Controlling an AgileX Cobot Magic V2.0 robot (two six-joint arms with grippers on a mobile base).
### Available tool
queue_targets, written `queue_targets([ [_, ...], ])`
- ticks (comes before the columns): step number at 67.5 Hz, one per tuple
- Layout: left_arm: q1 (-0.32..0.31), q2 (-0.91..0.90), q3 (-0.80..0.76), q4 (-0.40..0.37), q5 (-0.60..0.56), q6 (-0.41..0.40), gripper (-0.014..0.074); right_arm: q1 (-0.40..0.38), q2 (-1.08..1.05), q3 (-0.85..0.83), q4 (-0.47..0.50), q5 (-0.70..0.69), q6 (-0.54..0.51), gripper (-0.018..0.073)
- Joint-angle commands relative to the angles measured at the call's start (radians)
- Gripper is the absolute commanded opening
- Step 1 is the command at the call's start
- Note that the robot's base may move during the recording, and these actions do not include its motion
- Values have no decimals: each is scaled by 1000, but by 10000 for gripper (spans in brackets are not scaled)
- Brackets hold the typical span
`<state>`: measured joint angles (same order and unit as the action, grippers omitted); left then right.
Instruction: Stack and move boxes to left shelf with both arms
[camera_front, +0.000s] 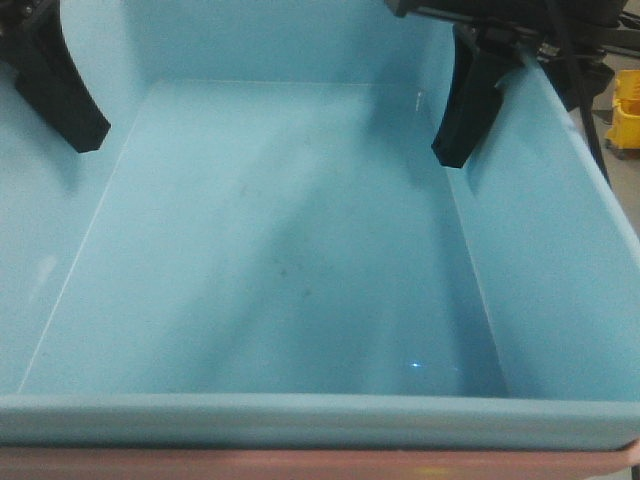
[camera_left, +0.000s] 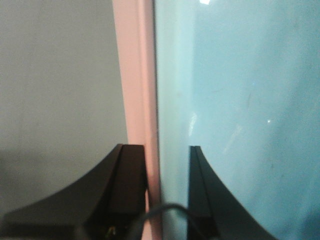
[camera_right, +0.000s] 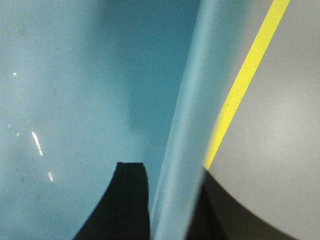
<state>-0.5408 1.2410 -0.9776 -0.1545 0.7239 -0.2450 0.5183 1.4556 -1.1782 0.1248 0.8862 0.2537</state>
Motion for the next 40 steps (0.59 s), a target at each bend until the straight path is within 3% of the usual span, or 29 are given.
queue_targets([
  [1,-10,-35,-40,-39,-71,26,-3,-10,-35,-31,-19,-69,-28,58],
  [40,-10,-35,-40,-39,-71,26,-3,-10,-35,-31,-19,-69,-28,58],
])
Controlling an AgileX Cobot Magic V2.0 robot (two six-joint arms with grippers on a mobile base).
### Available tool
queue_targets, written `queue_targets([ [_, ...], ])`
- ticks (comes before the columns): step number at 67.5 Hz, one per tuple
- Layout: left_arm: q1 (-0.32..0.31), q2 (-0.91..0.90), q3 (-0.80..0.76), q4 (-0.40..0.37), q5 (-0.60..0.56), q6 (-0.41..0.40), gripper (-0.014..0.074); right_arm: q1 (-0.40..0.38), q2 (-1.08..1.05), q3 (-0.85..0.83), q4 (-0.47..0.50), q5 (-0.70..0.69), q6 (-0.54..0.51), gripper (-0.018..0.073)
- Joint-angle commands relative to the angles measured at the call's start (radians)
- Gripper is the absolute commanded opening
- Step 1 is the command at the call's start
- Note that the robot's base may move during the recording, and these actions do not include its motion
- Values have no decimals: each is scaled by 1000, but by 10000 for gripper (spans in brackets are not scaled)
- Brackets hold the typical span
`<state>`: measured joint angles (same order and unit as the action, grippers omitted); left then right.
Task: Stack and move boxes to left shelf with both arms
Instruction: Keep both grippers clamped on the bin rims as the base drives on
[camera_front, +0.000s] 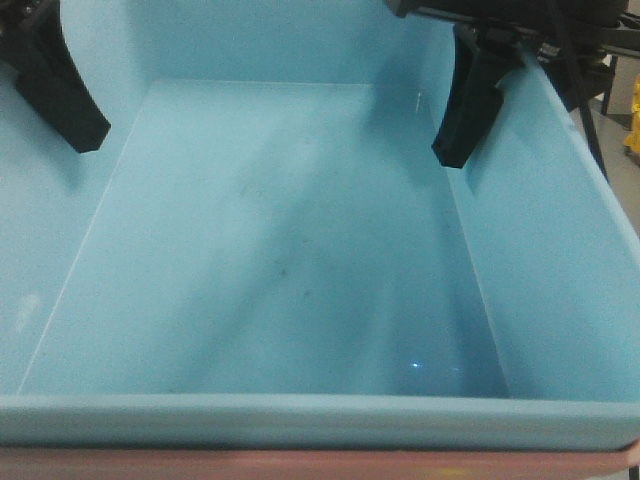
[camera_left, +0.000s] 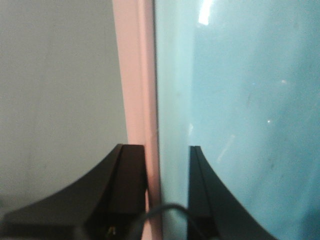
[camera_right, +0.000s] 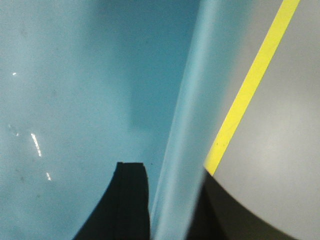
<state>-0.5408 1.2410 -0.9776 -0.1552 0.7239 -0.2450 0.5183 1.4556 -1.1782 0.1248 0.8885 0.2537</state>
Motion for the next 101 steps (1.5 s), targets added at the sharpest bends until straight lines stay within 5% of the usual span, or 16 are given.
queue_targets([
  [1,-10,-35,-40,-38,-71,26,-3,-10,-35,-31,-19,-71,-28,58],
  [101,-10,-31,-40,-39,-71,26,-3,-10,-35,-31,-19,-72,-28,58],
])
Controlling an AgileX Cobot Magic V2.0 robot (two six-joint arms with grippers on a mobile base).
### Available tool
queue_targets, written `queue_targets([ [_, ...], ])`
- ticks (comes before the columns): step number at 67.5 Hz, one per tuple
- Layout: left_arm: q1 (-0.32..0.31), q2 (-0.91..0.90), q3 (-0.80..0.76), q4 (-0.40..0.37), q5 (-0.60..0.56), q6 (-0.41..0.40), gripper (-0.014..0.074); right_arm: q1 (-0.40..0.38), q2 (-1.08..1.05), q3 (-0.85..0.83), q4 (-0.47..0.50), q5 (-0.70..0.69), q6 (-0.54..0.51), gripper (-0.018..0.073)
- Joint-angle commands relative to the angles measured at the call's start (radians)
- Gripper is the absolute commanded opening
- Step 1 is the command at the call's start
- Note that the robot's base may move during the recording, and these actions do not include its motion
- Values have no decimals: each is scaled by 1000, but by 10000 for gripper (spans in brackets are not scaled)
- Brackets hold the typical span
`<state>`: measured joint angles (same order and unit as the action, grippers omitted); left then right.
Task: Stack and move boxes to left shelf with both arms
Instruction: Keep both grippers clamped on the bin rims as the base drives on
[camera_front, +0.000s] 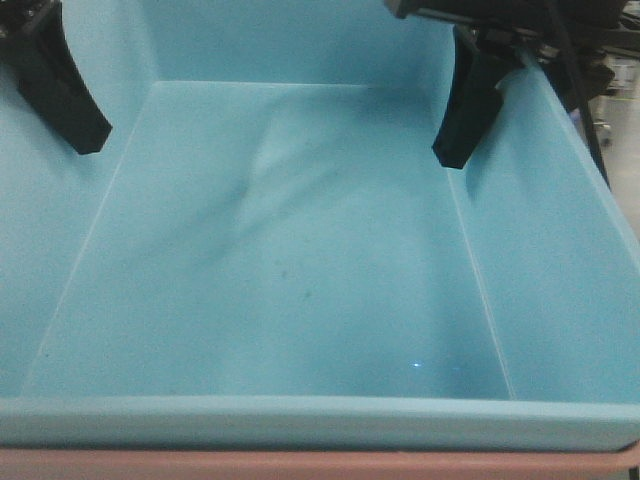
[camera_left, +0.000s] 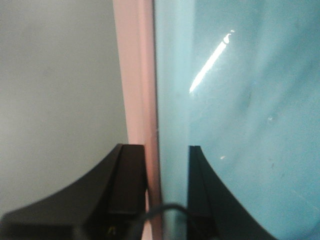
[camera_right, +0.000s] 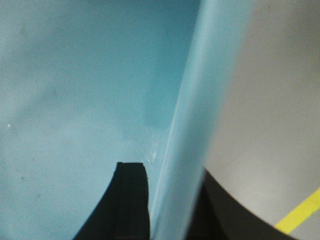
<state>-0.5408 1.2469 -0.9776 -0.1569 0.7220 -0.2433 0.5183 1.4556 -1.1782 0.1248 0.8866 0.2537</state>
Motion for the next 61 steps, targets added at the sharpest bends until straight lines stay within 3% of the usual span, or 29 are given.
queue_targets([
  [1,-10,-37,-40,-38,-69,24,-3,-10,-35,-31,-19,-71,-28,58],
  [61,-10,-37,-40,-46,-71,24,-3,-10,-34,-31,-19,-72,-28,58],
])
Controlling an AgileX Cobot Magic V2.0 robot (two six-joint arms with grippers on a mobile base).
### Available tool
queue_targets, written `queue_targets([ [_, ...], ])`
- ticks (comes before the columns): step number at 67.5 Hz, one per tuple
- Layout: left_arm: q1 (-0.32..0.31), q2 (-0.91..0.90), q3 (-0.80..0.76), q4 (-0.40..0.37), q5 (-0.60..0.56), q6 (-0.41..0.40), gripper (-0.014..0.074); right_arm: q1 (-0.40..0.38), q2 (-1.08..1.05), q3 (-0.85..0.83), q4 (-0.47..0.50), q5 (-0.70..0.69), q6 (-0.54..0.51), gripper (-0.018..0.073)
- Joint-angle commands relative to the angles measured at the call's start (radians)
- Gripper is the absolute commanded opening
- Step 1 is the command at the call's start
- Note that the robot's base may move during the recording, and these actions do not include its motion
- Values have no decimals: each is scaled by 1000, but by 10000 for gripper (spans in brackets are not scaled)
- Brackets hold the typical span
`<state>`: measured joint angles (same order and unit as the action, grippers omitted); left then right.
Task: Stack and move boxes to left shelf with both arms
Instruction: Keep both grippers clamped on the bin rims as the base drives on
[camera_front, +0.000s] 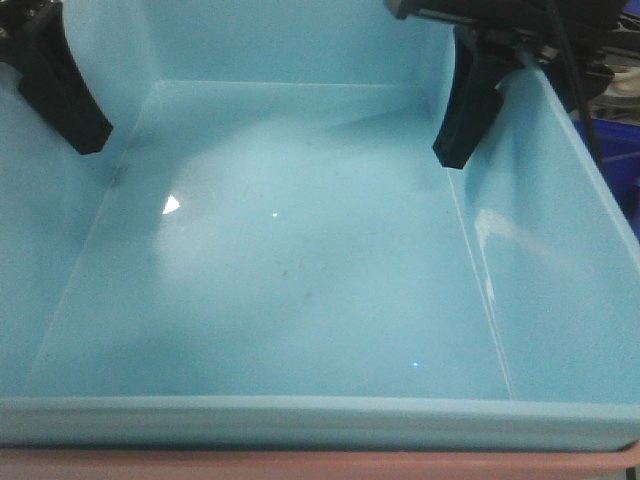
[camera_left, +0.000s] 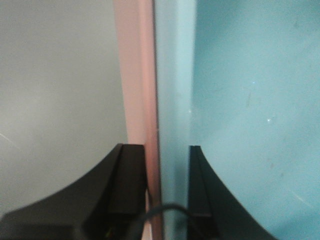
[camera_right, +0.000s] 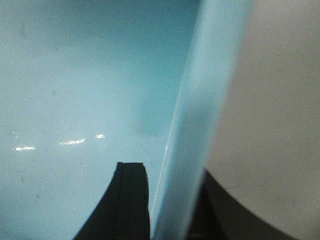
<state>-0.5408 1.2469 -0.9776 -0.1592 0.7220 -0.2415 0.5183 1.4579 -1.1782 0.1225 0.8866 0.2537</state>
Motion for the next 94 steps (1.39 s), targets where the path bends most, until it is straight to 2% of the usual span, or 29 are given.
queue_targets([
  [1,-10,-37,-40,-44,-71,23,-3,-10,-37,-31,-17,-71,-28,58],
  [94,-10,-37,-40,-46,-69,23,-3,-10,-37,-31,-17,-71,-28,58],
])
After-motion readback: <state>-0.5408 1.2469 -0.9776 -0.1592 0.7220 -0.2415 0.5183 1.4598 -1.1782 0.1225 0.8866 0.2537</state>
